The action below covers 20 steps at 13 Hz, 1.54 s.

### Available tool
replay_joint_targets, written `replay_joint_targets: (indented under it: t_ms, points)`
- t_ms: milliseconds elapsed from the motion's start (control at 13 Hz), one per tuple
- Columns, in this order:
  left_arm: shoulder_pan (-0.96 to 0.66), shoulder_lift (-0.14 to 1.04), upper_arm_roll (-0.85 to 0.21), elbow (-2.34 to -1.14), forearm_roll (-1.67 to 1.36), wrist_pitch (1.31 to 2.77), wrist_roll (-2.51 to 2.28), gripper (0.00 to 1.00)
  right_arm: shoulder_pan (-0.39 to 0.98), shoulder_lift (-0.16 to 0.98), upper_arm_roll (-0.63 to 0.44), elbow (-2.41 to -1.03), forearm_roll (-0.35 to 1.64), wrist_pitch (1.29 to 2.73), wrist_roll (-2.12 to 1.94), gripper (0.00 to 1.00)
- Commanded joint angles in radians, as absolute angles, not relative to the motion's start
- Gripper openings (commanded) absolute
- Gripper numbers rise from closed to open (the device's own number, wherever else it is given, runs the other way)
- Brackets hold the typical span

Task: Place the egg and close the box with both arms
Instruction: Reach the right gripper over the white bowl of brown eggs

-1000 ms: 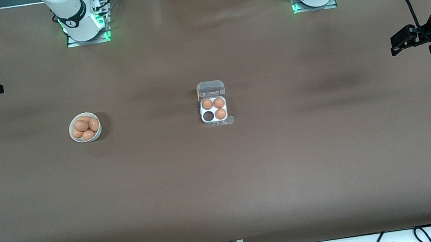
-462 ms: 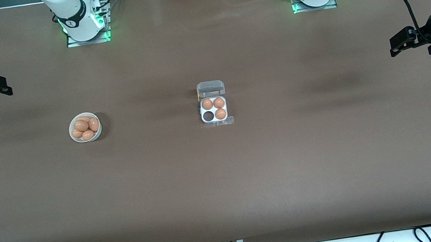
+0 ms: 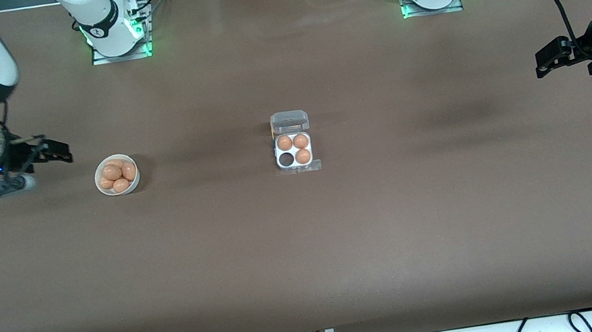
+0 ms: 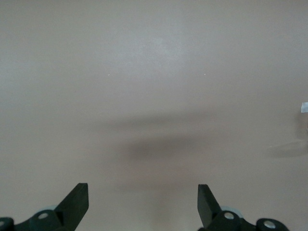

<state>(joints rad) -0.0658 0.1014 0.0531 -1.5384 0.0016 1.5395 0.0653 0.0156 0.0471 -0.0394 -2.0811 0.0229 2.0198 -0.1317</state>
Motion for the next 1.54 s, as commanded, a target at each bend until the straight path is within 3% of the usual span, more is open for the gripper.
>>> replay_joint_targets:
  t_ms: [0, 615, 1154, 1308, 1462]
  points:
    - [-0.067, 0.114, 0.052, -1.511, 0.026, 1.529, 0.072, 1.0, 0.032, 0.063, -0.038, -2.199, 0.034, 2.185, -0.11, 0.99]
    - [-0.066, 0.113, 0.054, -1.506, 0.026, 1.529, 0.072, 1.0, 0.038, 0.193, -0.032, -2.304, 0.034, 2.442, -0.094, 0.99]
    - [-0.066, 0.113, 0.054, -1.497, 0.026, 1.529, 0.072, 1.0, 0.055, 0.225, -0.012, -2.315, 0.034, 2.471, -0.041, 0.98]
    - [-0.066, 0.114, 0.054, -1.497, 0.026, 1.529, 0.072, 1.0, 0.055, 0.23, -0.012, -2.315, 0.034, 2.476, -0.041, 0.94]
    - [-0.066, 0.114, 0.052, -1.497, 0.026, 1.529, 0.072, 1.0, 0.054, 0.232, -0.014, -2.316, 0.034, 2.476, -0.043, 0.74]
